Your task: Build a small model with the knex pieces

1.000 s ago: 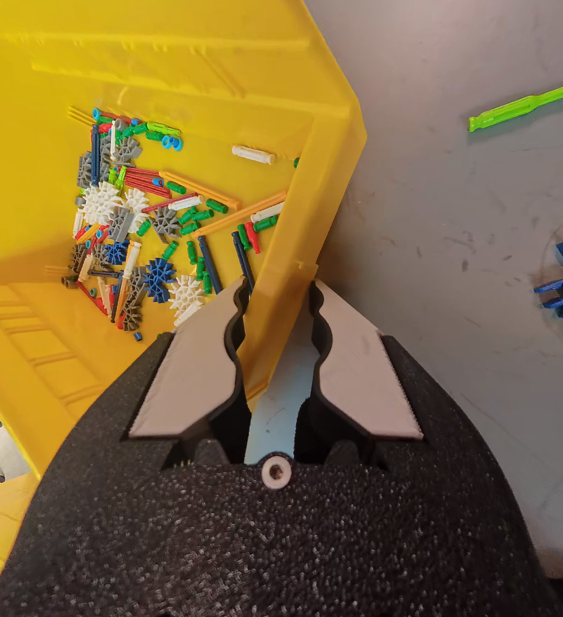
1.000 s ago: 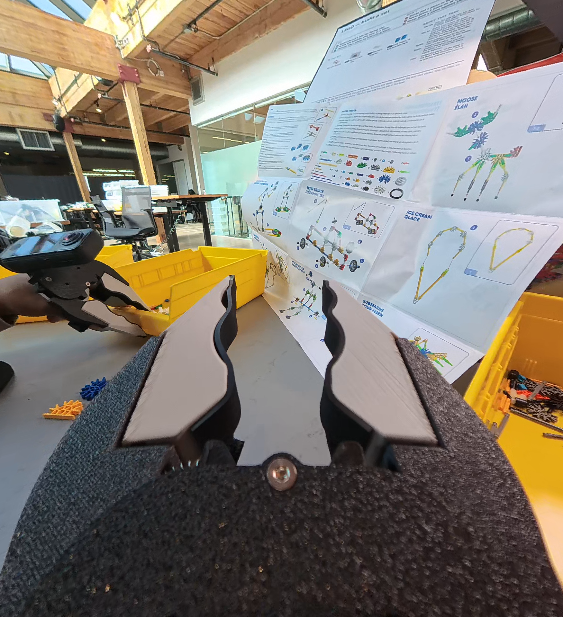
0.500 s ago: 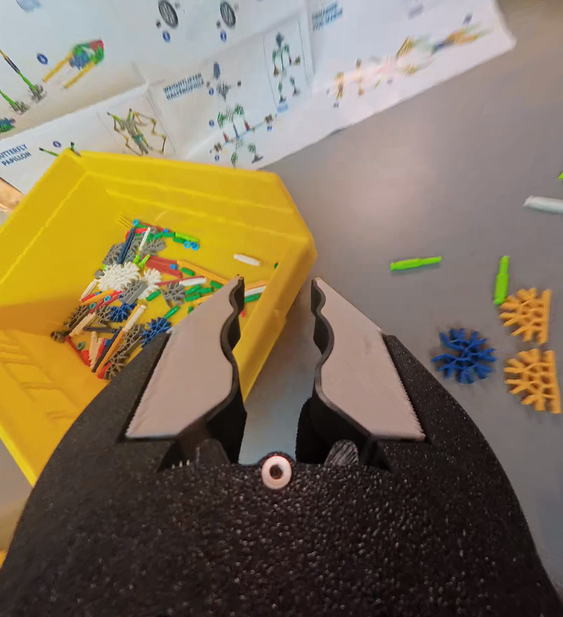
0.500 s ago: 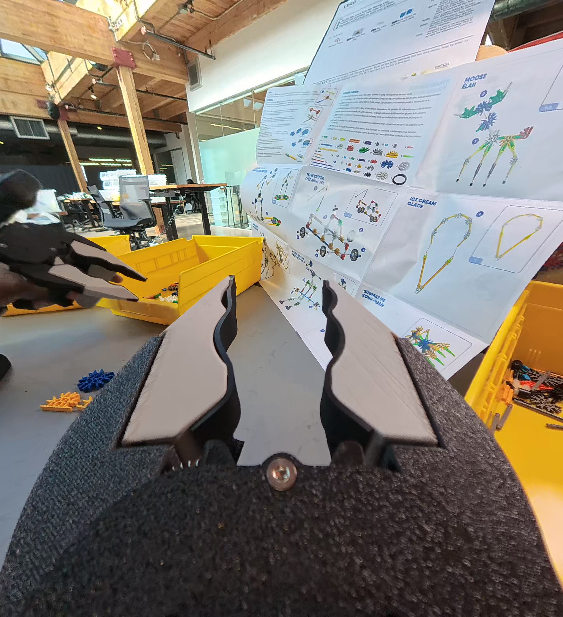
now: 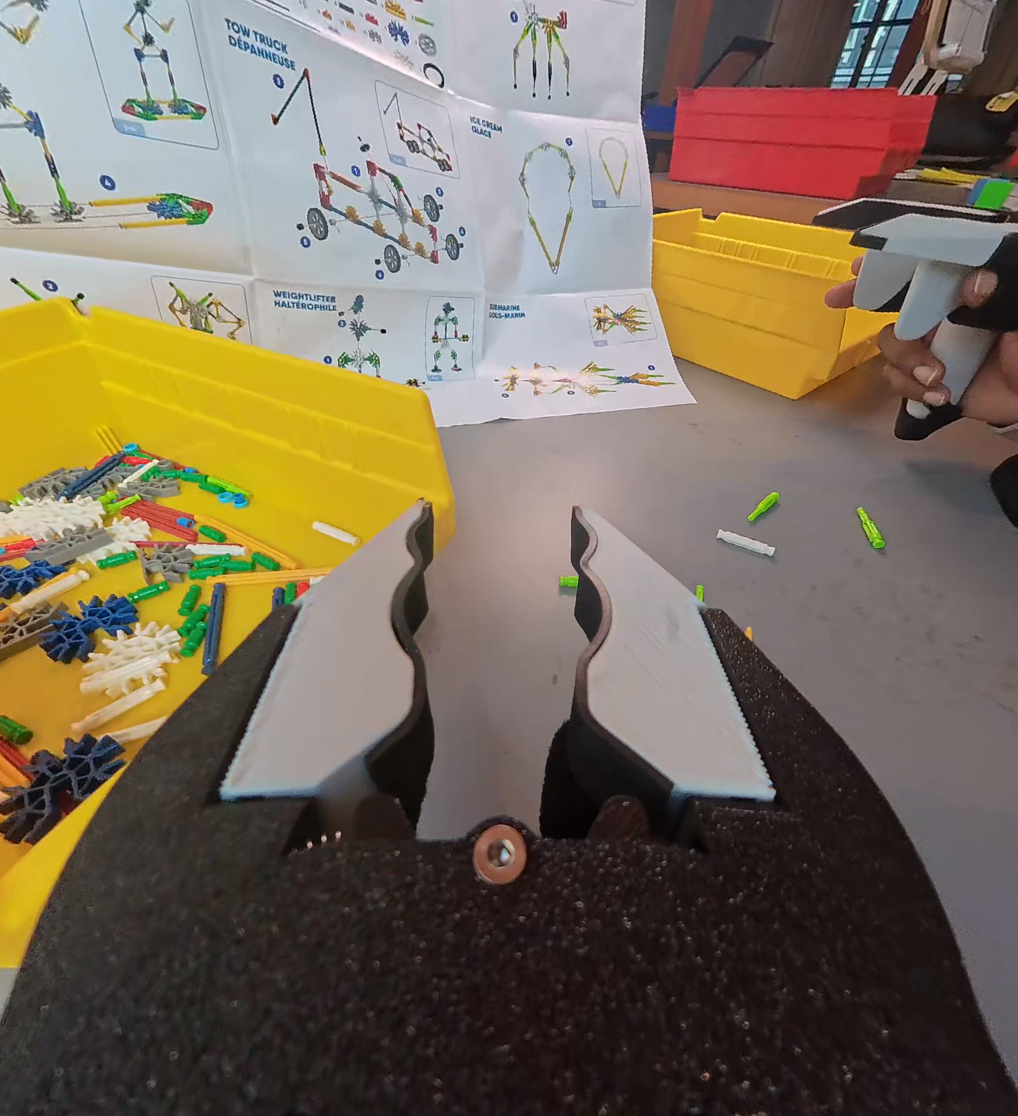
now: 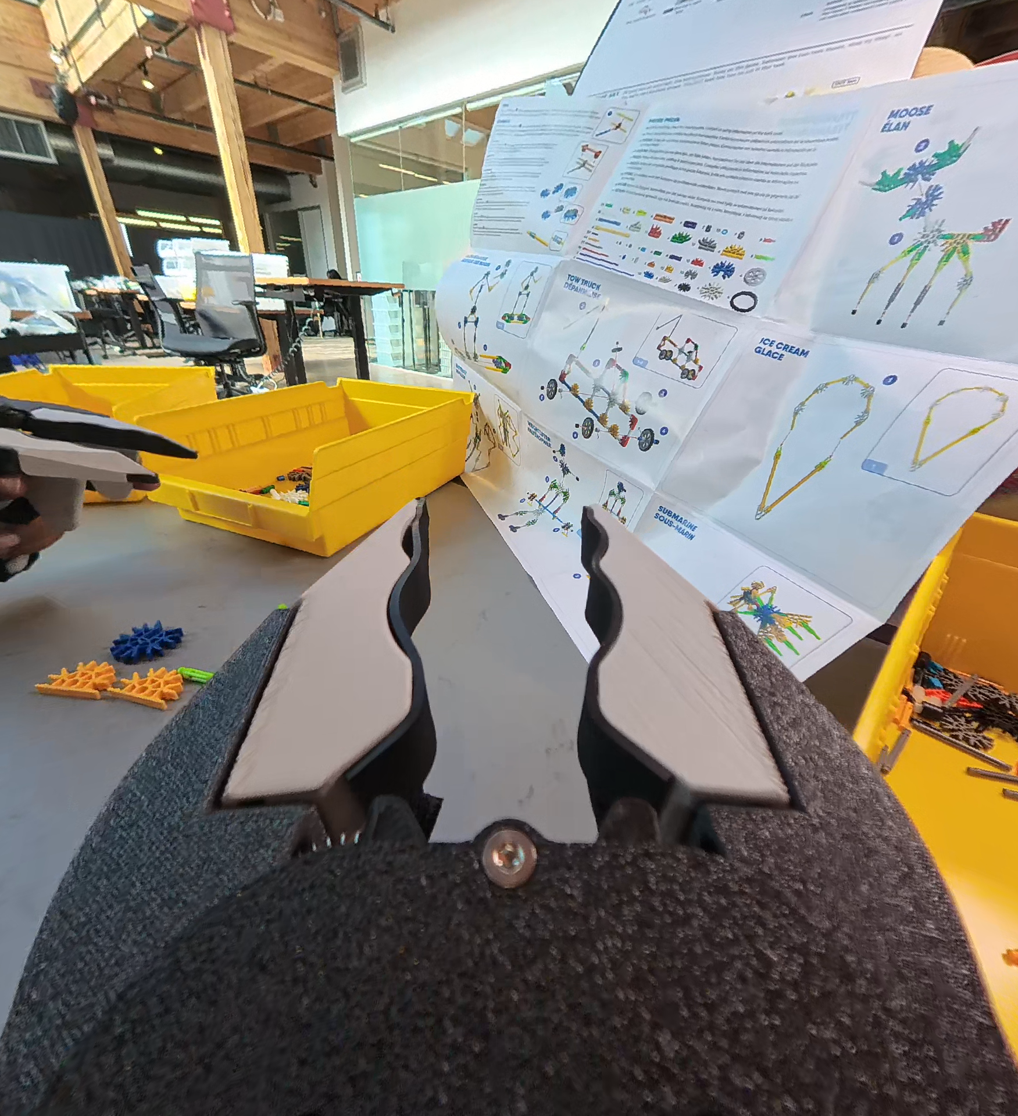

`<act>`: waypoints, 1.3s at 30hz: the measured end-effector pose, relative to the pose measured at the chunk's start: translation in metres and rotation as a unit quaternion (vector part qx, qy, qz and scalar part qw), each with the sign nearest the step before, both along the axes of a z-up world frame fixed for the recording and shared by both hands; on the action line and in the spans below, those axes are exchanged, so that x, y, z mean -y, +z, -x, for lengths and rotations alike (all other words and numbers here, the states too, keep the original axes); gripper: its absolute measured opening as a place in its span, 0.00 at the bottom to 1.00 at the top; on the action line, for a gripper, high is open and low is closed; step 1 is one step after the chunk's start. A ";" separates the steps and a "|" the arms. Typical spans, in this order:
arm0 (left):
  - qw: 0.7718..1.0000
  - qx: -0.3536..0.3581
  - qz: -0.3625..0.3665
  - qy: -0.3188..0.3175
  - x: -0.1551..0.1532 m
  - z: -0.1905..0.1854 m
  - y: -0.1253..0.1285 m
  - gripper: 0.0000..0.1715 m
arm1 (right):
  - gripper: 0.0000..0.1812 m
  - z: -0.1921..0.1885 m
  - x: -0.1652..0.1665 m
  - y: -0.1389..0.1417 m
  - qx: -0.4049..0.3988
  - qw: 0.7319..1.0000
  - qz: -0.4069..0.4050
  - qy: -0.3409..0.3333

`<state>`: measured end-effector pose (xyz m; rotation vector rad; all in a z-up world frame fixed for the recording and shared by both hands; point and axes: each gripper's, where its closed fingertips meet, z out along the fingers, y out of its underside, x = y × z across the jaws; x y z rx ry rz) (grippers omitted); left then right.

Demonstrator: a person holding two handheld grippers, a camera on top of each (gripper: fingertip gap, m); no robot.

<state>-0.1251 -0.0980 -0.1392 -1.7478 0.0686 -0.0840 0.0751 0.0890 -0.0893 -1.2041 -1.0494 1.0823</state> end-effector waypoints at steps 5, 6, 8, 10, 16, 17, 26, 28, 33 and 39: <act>1.000 -0.019 0.004 0.003 0.000 0.002 -0.006 0.26 | 0.24 0.014 0.018 -0.024 0.068 0.996 -0.039 0.037; 1.000 -0.025 0.006 0.004 0.000 0.003 -0.008 0.26 | 0.24 0.017 0.024 -0.030 0.088 0.994 -0.046 0.051; 0.999 -0.035 0.010 0.004 -0.001 0.003 -0.010 0.26 | 0.24 0.022 0.038 -0.038 0.113 0.988 -0.069 0.074; 0.999 -0.045 0.017 0.005 -0.002 0.003 -0.013 0.26 | 0.23 0.026 0.050 -0.043 0.130 0.983 -0.089 0.094; 0.998 -0.050 0.041 0.008 -0.005 0.005 -0.021 0.25 | 0.22 0.042 0.070 -0.060 0.158 0.974 -0.086 0.137; 0.998 -0.046 0.039 0.009 -0.006 0.006 -0.020 0.25 | 0.22 0.044 0.073 -0.063 0.164 0.972 -0.085 0.145; 0.999 -0.024 0.029 -0.021 -0.007 -0.011 -0.018 0.27 | 0.26 0.043 0.085 -0.078 0.207 0.960 -0.102 0.158; 0.999 -0.031 0.020 -0.022 -0.007 -0.012 -0.015 0.23 | 0.30 0.043 0.079 -0.079 0.211 0.962 -0.095 0.147; 0.998 -0.058 0.007 -0.020 -0.005 -0.014 -0.013 0.22 | 0.30 0.042 0.075 -0.075 0.199 0.966 -0.082 0.141; 0.998 -0.064 0.001 -0.020 -0.004 -0.015 -0.011 0.22 | 0.25 0.042 0.082 -0.079 0.207 0.961 -0.091 0.157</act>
